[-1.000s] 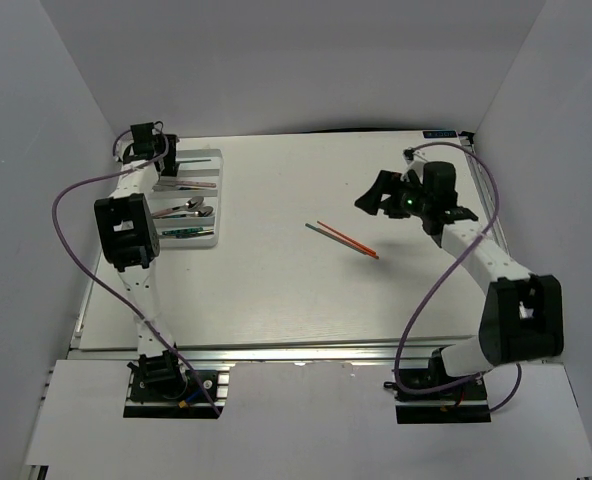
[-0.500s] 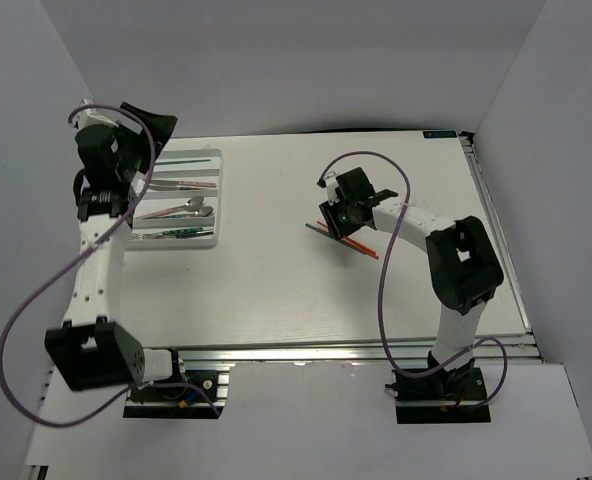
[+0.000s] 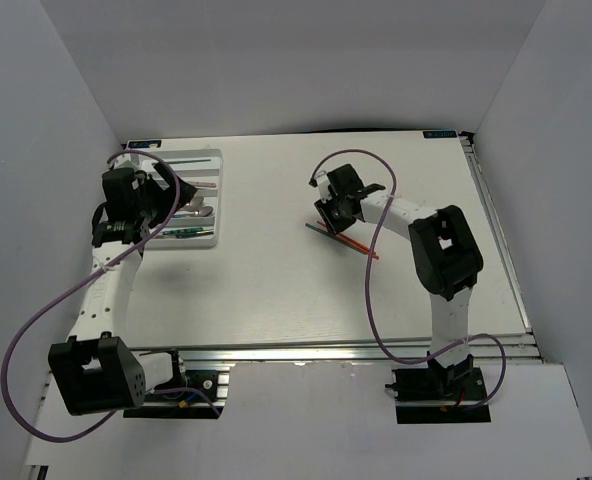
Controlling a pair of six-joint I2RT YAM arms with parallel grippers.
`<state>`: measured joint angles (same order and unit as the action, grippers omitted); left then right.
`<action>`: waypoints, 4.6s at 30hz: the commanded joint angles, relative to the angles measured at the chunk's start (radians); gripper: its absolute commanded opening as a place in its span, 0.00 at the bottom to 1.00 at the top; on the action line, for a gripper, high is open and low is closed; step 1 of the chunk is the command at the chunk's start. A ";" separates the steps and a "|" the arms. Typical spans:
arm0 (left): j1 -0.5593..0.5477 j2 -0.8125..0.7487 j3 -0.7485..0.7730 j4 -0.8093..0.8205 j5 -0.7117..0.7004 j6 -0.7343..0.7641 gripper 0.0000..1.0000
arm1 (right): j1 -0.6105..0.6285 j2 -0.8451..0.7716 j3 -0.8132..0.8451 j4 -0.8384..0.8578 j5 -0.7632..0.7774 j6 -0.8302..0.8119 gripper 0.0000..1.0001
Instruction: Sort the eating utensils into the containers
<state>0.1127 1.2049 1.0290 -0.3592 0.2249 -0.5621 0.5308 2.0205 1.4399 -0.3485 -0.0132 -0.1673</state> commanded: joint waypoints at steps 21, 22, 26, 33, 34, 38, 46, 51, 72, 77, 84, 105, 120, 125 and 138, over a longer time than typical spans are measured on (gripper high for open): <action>-0.034 -0.021 -0.029 0.031 0.016 0.059 0.98 | -0.029 0.132 0.102 -0.047 0.022 -0.040 0.22; -0.034 -0.022 -0.030 0.029 0.014 0.060 0.98 | -0.031 0.135 0.100 -0.062 0.022 -0.040 0.22; -0.038 -0.030 -0.032 0.025 0.013 0.060 0.98 | -0.063 0.144 0.082 -0.098 -0.014 -0.046 0.19; -0.042 -0.036 -0.043 0.019 0.019 0.056 0.98 | -0.089 0.159 0.062 -0.173 -0.025 -0.044 0.14; -0.042 -0.036 -0.044 0.019 0.022 0.054 0.98 | -0.089 0.164 0.065 -0.181 -0.013 -0.044 0.13; -0.044 -0.041 -0.053 0.029 0.037 0.036 0.98 | -0.088 0.165 0.076 -0.202 0.037 -0.041 0.00; -0.111 -0.044 -0.106 0.097 0.025 -0.018 0.98 | -0.091 0.064 0.105 -0.150 0.171 0.021 0.00; -0.294 -0.021 -0.150 0.209 -0.030 -0.074 0.98 | -0.123 -0.054 0.067 -0.070 0.145 0.127 0.00; -0.746 0.314 -0.136 0.961 0.320 -0.226 0.91 | -0.178 -0.620 -0.364 0.560 -0.455 0.793 0.00; -0.775 0.378 -0.098 0.968 0.303 -0.234 0.86 | -0.149 -0.651 -0.352 0.565 -0.475 0.802 0.00; -0.778 0.438 -0.015 0.965 0.298 -0.249 0.27 | -0.104 -0.648 -0.366 0.586 -0.490 0.813 0.00; -0.188 0.775 0.710 -0.047 -0.432 -0.534 0.00 | -0.397 -0.855 -0.526 0.355 -0.378 0.654 0.89; -0.048 1.156 1.036 -0.052 -0.475 -0.844 0.07 | -0.393 -0.916 -0.573 0.269 -0.389 0.565 0.89; -0.044 1.187 0.990 0.008 -0.454 -0.864 0.13 | -0.359 -0.896 -0.569 0.238 -0.332 0.531 0.89; -0.042 1.121 0.910 0.114 -0.403 -0.880 0.66 | -0.266 -0.816 -0.501 0.145 -0.217 0.433 0.89</action>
<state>0.0727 2.4214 1.9648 -0.2657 -0.1909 -1.4445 0.2459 1.1820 0.8825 -0.1867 -0.2745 0.3130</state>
